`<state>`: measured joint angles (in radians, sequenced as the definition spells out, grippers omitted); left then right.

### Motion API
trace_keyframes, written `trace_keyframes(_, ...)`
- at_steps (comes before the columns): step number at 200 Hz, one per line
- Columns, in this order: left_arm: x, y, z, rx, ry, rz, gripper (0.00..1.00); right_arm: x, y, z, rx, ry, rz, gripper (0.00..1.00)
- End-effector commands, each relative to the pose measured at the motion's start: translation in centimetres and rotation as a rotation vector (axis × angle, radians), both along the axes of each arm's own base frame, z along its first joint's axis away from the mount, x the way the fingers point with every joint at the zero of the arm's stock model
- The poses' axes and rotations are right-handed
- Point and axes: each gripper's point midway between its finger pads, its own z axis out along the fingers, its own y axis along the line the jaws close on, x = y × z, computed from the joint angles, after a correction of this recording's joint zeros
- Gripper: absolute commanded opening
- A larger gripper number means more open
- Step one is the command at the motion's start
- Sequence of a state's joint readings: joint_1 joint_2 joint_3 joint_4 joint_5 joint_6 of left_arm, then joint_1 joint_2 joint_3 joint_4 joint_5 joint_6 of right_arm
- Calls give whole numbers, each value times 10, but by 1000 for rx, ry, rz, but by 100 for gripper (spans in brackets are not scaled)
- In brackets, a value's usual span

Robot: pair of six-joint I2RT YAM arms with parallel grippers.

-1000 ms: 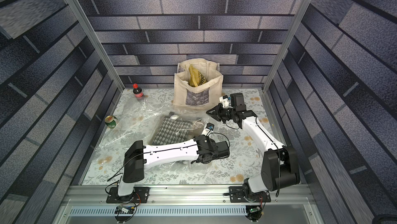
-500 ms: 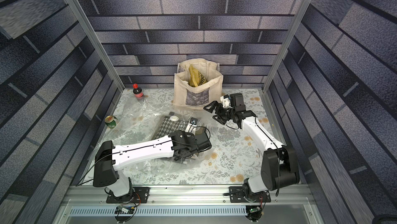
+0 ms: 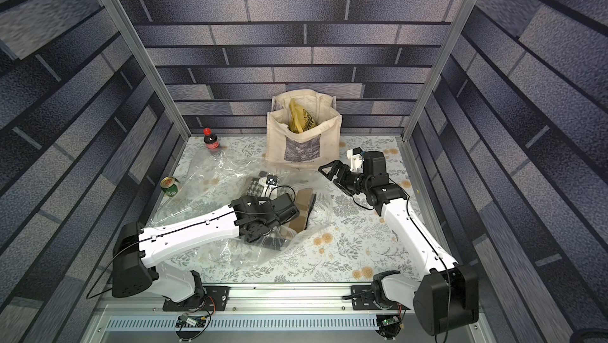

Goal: Take the scarf out of the vacuum bag
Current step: Open the vacuum bag at the center of the board, then take out the scarf from the vacuum bag.

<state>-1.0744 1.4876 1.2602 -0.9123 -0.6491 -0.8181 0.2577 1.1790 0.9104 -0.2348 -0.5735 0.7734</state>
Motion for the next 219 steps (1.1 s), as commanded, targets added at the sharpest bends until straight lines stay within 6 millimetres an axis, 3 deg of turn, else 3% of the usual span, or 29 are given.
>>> trace_keyframes(1, -5, 13, -5, 14, 20, 6, 0, -23, 7, -29, 14, 66, 47, 100)
trace_keyframes(48, -13, 38, -24, 26, 18, 86, 0, -51, 36, -50, 19, 21, 148, 100)
trace_keyframes(92, -23, 57, -37, 17, 23, 119, 0, -57, 82, -72, 3, 25, 233, 100)
trace_keyframes(128, -28, 67, -38, -2, 9, 140, 0, -49, 113, -89, -10, 18, 266, 98)
trace_keyframes(186, -31, 79, -42, 22, 0, 135, 0, -33, 142, -99, -23, -8, 288, 94)
trace_keyframes(219, -37, 72, -45, -2, -34, 74, 0, -24, 154, -106, -16, 6, 292, 92)
